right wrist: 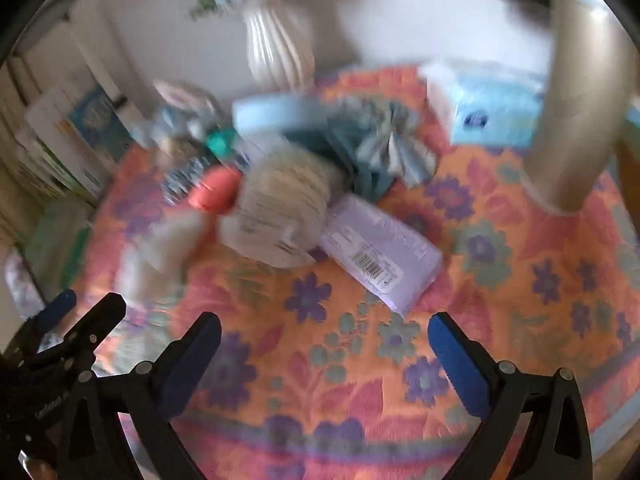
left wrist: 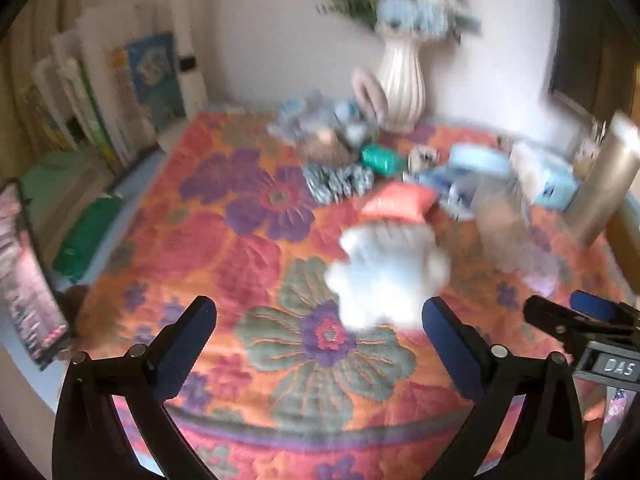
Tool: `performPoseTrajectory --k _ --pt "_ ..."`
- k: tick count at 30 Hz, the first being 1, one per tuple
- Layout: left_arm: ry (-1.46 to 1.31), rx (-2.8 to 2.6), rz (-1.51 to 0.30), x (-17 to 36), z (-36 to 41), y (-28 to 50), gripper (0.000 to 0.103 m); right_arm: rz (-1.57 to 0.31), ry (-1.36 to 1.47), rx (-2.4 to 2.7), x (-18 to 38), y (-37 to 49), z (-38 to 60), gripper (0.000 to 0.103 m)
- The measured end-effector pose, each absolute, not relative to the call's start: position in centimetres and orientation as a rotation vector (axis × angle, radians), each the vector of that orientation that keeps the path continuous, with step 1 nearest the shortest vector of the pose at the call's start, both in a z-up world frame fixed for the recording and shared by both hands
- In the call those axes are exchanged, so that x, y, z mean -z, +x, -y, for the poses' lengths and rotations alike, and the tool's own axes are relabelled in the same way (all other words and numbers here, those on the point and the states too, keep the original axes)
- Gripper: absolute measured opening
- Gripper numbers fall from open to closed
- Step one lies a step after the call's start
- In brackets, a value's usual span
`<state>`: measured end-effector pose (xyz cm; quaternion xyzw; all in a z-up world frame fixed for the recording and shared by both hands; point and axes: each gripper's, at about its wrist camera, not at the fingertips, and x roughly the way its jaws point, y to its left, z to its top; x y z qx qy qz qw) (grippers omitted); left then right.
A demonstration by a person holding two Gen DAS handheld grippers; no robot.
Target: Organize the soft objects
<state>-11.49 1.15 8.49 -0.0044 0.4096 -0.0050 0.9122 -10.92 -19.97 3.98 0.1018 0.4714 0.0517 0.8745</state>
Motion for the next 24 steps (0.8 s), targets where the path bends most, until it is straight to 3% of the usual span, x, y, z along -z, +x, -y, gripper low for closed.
performPoseTrajectory --k 8,17,24 --pt "-0.040 0.042 -0.708 -12.6 -2.7 -14.8 0.102 -0.683 0.093 -0.091 -13.1 -16.3 18.7 0.103" --pt "-0.046 0.029 -0.564 -15.7 -2.0 -16.6 0.102 -0.637 0.116 -0.091 -18.5 -15.2 20.2 0.103" --pt "-0.039 0.024 -0.518 -14.0 -0.8 -14.1 0.103 -0.685 0.097 -0.079 -15.7 -12.6 20.0 0.103"
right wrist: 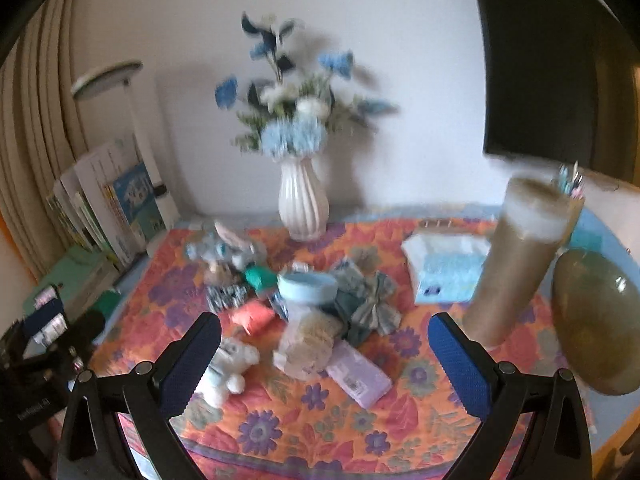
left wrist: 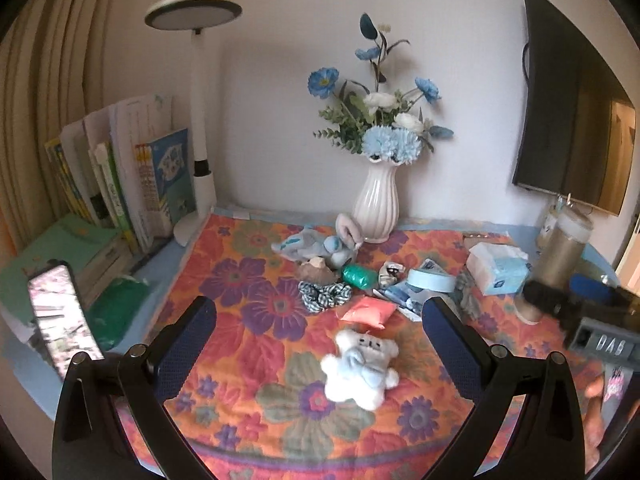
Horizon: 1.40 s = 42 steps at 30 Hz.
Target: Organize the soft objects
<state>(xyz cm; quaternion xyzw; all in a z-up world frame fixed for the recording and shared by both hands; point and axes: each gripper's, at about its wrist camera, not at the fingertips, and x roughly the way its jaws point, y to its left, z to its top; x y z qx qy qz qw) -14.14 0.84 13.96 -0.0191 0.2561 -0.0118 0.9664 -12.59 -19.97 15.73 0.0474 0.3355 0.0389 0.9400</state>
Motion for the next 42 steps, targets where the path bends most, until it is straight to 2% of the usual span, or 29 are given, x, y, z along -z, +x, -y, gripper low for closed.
performPoseTrajectory --k 8,12,22,26,42 --pt "-0.044 0.015 -0.594 -6.2 -0.9 -8.3 0.103 -0.875 -0.012 -0.074 -6.0 -8.8 19.6 0.103" --pt "-0.077 0.018 -0.653 -4.6 -1.5 -6.8 0.102 -0.951 -0.057 -0.077 -3.3 -7.6 19.2 0.103" --pt "-0.083 0.014 -0.674 -4.2 -1.7 -6.3 0.102 -1.038 -0.075 -0.083 -1.2 -3.6 18.2 0.103" --pt "-0.069 0.018 -0.695 -3.9 -1.5 -5.9 0.102 -0.975 -0.031 -0.082 -0.9 -4.5 19.1 0.103" --pt "-0.088 -0.015 -0.746 -3.2 -2.1 -4.8 0.102 -0.980 -0.035 -0.077 -1.0 -4.4 18.7 0.103"
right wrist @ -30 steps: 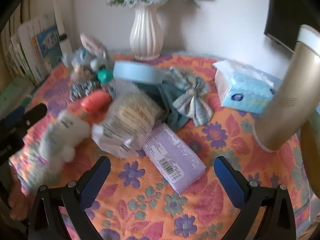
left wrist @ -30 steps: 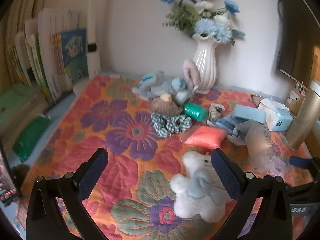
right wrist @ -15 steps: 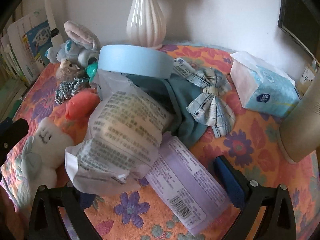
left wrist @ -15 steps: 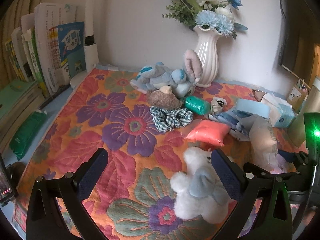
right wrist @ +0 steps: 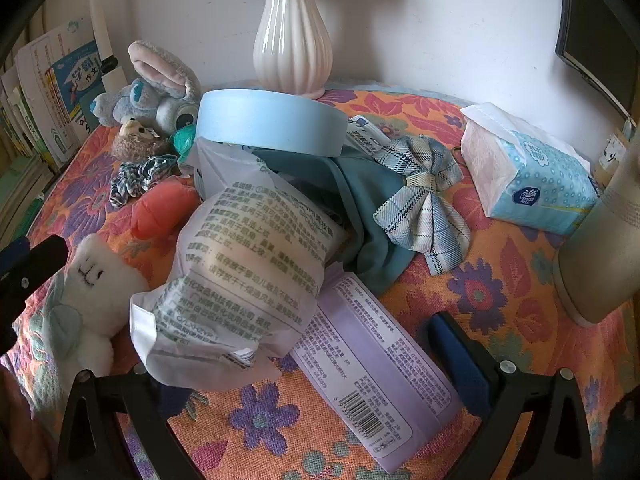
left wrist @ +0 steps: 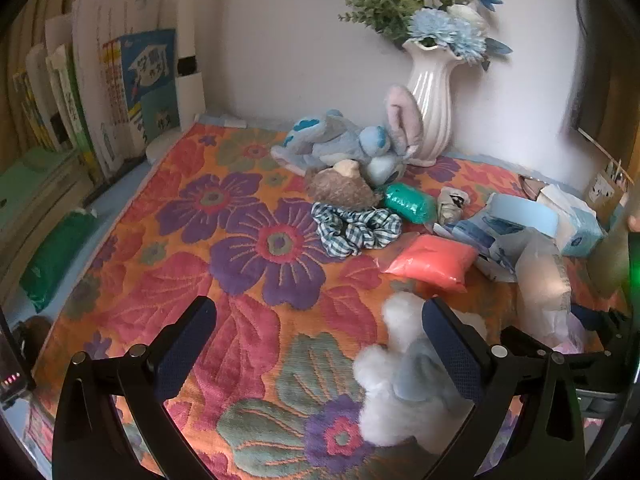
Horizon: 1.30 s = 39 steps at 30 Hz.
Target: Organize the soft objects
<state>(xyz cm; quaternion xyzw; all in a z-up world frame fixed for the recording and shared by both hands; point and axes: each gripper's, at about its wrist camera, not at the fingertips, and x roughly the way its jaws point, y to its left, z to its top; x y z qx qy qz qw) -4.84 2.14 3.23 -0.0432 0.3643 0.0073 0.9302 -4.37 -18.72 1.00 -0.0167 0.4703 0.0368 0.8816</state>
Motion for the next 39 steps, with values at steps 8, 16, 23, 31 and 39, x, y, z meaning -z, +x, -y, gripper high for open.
performPoseTrajectory --k 8,16,23,31,39 --pt "-0.094 -0.015 -0.758 -3.1 -2.3 -4.7 0.102 -0.980 -0.034 -0.076 -1.0 -4.3 18.8 0.103" --pt "-0.085 -0.013 -0.766 -3.0 -2.2 -4.7 0.102 -0.981 -0.034 -0.075 -0.9 -4.3 18.8 0.103" --pt "-0.066 -0.020 -0.782 -2.8 -1.7 -4.3 0.102 -0.981 -0.034 -0.075 -1.0 -4.4 18.7 0.103" --pt "-0.060 -0.043 -0.792 -2.7 -1.6 -4.1 0.103 -0.981 -0.034 -0.075 -1.0 -4.4 18.7 0.103" --pt "-0.042 -0.055 -0.790 -2.7 -1.4 -4.1 0.103 -0.981 -0.034 -0.074 -0.9 -4.3 18.8 0.103"
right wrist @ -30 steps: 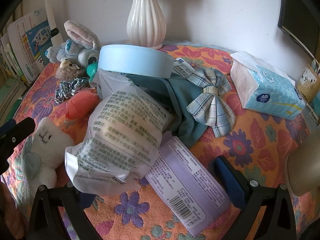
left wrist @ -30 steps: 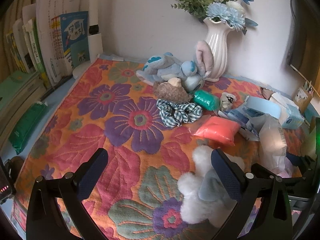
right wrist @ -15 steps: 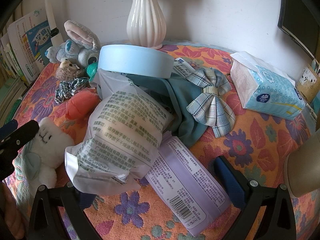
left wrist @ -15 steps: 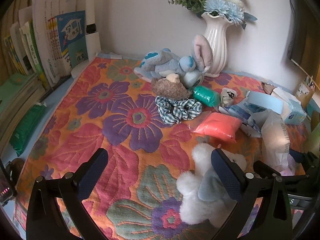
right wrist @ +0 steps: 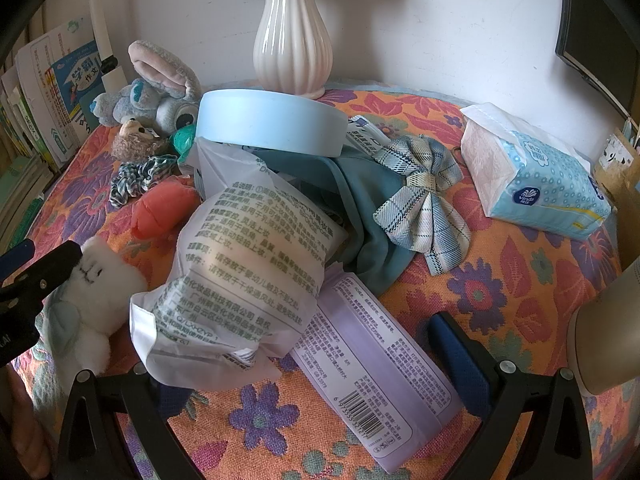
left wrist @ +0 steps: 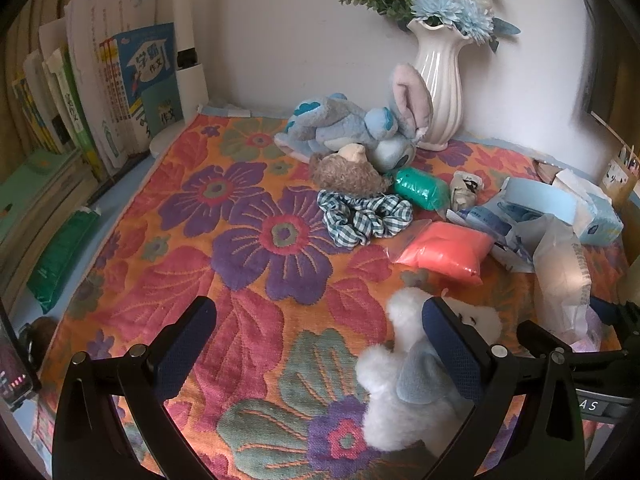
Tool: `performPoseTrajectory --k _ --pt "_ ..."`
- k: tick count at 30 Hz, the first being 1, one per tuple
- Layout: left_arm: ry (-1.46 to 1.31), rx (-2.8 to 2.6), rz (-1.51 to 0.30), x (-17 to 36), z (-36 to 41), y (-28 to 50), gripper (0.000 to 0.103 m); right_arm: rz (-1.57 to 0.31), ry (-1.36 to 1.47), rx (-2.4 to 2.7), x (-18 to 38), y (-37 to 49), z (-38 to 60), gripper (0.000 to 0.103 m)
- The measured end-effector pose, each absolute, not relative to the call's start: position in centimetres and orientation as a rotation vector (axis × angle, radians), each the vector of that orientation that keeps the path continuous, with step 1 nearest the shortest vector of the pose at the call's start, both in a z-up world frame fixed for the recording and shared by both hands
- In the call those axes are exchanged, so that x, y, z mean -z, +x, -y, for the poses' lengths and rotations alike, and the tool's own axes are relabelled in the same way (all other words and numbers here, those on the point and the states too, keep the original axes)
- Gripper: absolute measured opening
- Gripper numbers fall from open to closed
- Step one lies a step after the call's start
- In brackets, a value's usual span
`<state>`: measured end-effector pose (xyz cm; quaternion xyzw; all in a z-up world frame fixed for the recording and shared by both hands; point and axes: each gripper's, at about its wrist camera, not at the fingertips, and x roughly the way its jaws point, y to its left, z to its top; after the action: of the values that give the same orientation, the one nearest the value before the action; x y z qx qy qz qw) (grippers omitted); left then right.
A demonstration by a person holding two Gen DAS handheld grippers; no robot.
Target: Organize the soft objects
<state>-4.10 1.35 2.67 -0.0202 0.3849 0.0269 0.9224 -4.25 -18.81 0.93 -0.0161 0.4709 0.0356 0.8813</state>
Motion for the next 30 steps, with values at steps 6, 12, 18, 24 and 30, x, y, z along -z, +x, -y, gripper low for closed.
performPoseTrajectory --k 6,12,18,24,30 --pt "-0.044 -0.054 -0.790 -2.65 -1.19 -4.12 0.103 -0.981 -0.034 -0.074 -0.97 -4.31 18.77 0.103" --pt "-0.041 -0.049 -0.788 -2.63 -1.34 -4.22 0.103 -0.981 -0.034 -0.074 -0.98 -4.32 18.75 0.103" --pt "-0.037 -0.033 -0.788 -2.71 -1.30 -4.32 0.103 -0.981 -0.034 -0.074 -0.95 -4.28 18.79 0.103" --pt "-0.034 -0.025 -0.785 -2.76 -1.17 -4.22 0.103 -0.981 -0.034 -0.074 -0.95 -4.28 18.77 0.103" --pt "-0.035 -0.024 -0.782 -2.78 -1.16 -4.25 0.103 -0.981 -0.034 -0.074 -0.94 -4.27 18.77 0.103"
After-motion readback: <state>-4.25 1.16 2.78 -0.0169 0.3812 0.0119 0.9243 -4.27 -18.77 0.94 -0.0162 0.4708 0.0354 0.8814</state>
